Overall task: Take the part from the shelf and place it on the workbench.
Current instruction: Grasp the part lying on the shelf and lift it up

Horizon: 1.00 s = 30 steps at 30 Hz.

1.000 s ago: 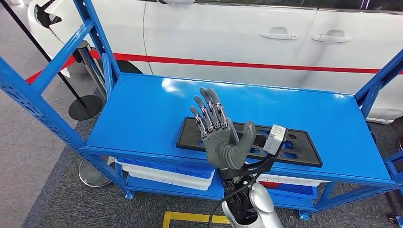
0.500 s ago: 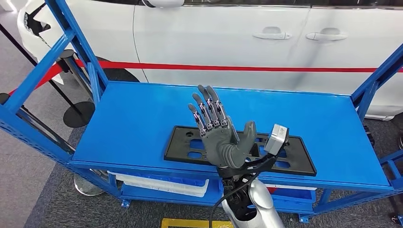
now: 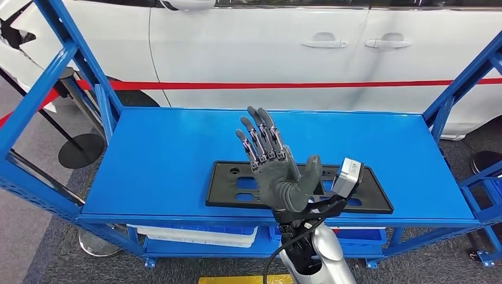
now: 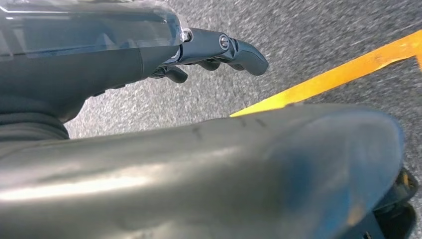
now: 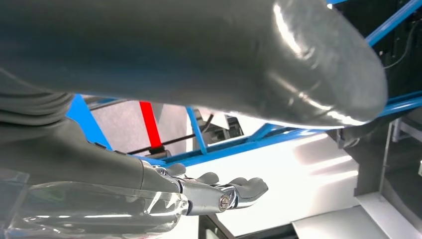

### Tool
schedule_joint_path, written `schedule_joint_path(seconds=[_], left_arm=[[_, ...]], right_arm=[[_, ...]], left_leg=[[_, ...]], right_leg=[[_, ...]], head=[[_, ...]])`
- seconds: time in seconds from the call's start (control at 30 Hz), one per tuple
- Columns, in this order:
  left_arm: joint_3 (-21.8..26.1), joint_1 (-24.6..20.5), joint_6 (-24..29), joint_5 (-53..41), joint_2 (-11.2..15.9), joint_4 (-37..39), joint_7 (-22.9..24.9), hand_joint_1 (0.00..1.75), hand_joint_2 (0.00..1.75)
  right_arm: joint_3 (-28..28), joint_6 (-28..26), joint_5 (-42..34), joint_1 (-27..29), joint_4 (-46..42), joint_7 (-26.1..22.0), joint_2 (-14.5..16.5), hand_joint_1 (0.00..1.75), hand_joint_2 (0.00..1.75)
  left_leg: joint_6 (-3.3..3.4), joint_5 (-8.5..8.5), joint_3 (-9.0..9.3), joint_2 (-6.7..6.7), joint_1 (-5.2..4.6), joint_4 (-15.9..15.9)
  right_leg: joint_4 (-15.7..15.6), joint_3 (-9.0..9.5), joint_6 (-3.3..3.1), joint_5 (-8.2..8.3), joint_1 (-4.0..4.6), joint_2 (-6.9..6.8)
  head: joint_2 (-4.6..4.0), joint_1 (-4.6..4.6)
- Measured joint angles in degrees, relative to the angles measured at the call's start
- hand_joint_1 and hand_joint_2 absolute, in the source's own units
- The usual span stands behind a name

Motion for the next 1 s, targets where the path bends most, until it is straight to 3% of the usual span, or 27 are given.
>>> schedule_joint_path(seconds=[0.03,0.1,0.17,0.23,0.33,0.4,0.43,0.47,0.5,0.57,0.63,0.7,0.77,0.8,0.9,0.93,0.97,1.0], left_arm=[[0.00,-0.02,0.05,0.00,-0.03,0.00,-0.02,0.00,0.00],[0.00,-0.04,0.15,0.00,-0.10,0.00,-0.04,0.00,0.00],[0.00,-0.11,0.21,0.00,-0.13,0.00,-0.04,0.00,0.00],[0.00,-0.18,0.23,0.00,-0.12,0.00,-0.04,0.00,0.00],[0.00,-0.16,0.24,0.00,-0.10,0.00,-0.04,0.00,0.00],[0.00,-0.09,0.24,0.00,-0.09,0.00,-0.04,0.00,0.00],[0.00,-0.01,0.24,0.00,-0.09,0.00,-0.04,0.00,0.00],[0.00,0.08,0.24,0.00,-0.08,0.00,-0.04,0.00,0.00],[0.00,0.15,0.24,0.00,-0.07,0.00,-0.04,0.00,0.00],[0.00,0.17,0.24,0.00,-0.04,0.01,-0.03,0.00,0.00],[0.00,-0.02,0.25,0.00,-0.02,0.01,-0.02,0.00,0.00],[0.00,-0.32,0.26,0.00,-0.04,0.00,-0.02,0.00,0.00],[0.01,-0.37,0.26,0.00,-0.04,0.00,0.02,0.00,0.00],[0.02,-0.31,0.24,0.00,-0.04,0.00,0.03,0.00,0.00],[0.03,-0.13,0.10,0.00,-0.01,0.00,-0.01,0.00,0.00],[0.03,-0.10,0.06,0.00,0.00,0.00,-0.03,0.00,0.00],[0.04,-0.07,0.00,0.00,0.02,0.00,-0.04,0.00,0.00],[0.04,-0.05,-0.05,0.00,0.02,0.00,-0.05,0.00,0.00]], right_arm=[[-0.01,0.08,0.03,-0.07,-0.01,0.00,0.01,0.00,0.00],[-0.01,0.19,0.05,-0.23,-0.01,0.00,0.03,0.00,0.00],[-0.02,0.27,0.07,-0.30,-0.03,0.00,0.07,0.00,0.00],[-0.03,0.38,0.10,-0.37,-0.10,-0.02,0.19,0.00,0.00],[-0.05,0.48,0.12,-0.57,-0.12,-0.01,0.46,0.00,0.00],[-0.05,0.48,0.12,-0.51,-0.06,0.00,0.50,0.00,0.00],[-0.05,0.48,0.12,-0.48,-0.03,0.00,0.50,0.00,0.00],[-0.05,0.47,0.12,-0.47,0.00,0.01,0.50,0.00,0.00],[-0.05,0.48,0.13,-0.49,0.01,0.01,0.50,0.00,0.00],[-0.05,0.38,0.30,-0.53,0.02,0.10,0.51,0.00,0.00],[-0.07,-0.25,0.90,-0.55,0.05,0.54,0.53,0.00,0.87],[-0.07,-1.47,1.88,-0.53,0.10,1.20,0.55,0.00,1.75],[-0.07,-2.83,3.45,-0.54,0.20,1.79,0.54,0.00,1.75],[-0.07,-3.49,4.55,-0.60,0.28,2.07,0.52,0.00,1.75],[-0.06,-5.46,8.96,-0.75,0.74,2.49,0.21,0.00,1.75],[-0.03,-6.10,10.49,-0.74,0.97,2.51,0.00,0.00,1.75],[0.02,-6.78,12.01,-0.77,1.19,2.48,-0.22,0.00,1.75],[0.12,-7.49,13.62,-0.84,1.40,2.45,-0.41,0.00,1.75]], left_leg=[[-0.14,-0.25,0.31,0.33,-0.13,-0.04],[-0.61,-0.57,0.64,1.02,-0.27,-0.22],[-1.23,-0.79,0.92,1.86,-0.40,-0.50],[-1.74,-1.90,0.82,1.27,-0.40,0.60],[-2.06,-5.77,-2.34,-1.05,-0.20,7.66],[-2.28,-7.94,-5.81,-1.45,-0.10,14.07],[-2.40,-8.06,-7.20,-1.53,-0.01,16.21],[-2.51,-6.96,-7.53,-1.56,0.10,16.08],[-2.60,-4.81,-6.78,-1.64,0.23,13.67],[-2.69,-0.48,-3.87,-2.07,0.47,6.07],[-2.32,0.86,-2.23,-2.63,0.49,1.86],[-1.61,0.67,-2.14,-2.83,0.35,1.47],[-0.90,0.91,-1.98,-2.65,0.36,1.16],[-0.57,1.01,-1.91,-2.51,0.43,1.00],[-0.12,0.98,-1.93,-2.12,0.41,0.94],[-0.08,0.94,-1.90,-2.03,0.40,0.94],[-0.07,0.89,-1.84,-1.97,0.40,0.95],[-0.09,0.82,-1.74,-1.95,0.40,0.95]], right_leg=[[-3.63,1.74,-0.46,1.41,0.38,-0.95],[-6.96,3.23,-1.12,1.98,1.04,-2.00],[-7.36,3.28,-1.51,2.05,1.05,-1.11],[-8.10,3.76,-2.02,2.27,0.64,-0.22],[-8.54,4.19,-2.56,2.33,0.33,0.70],[-8.45,4.21,-2.66,2.24,0.36,1.55],[-8.37,4.23,-2.66,2.17,0.36,2.17],[-8.23,4.27,-2.58,2.07,0.32,2.82],[-8.02,4.33,-2.45,1.92,0.24,3.47],[-7.24,4.31,-1.99,1.39,0.19,4.42],[-6.44,3.91,-1.43,0.94,0.23,4.92],[-6.24,3.63,-0.89,0.87,0.21,5.11],[-5.37,3.35,-0.28,0.16,0.12,4.02],[-3.63,2.58,0.05,-0.97,0.07,3.17],[6.32,-2.34,0.78,-5.62,-0.21,1.50],[8.60,-3.56,0.87,-6.04,-0.32,1.43],[8.92,-3.85,0.86,-5.40,-0.40,1.39],[7.07,-3.04,0.72,-3.80,-0.44,1.36]], head=[[0.00,0.00],[0.01,0.03],[0.01,0.04],[0.00,0.02],[0.00,-0.04],[-0.01,-0.03],[0.00,-0.03],[-0.01,-0.03],[-0.01,-0.03],[-0.01,-0.04],[0.00,-0.05],[0.01,-0.05],[0.00,0.01],[-0.01,0.05],[-0.01,0.16],[0.00,0.16],[-0.01,0.17],[-0.01,0.17]])
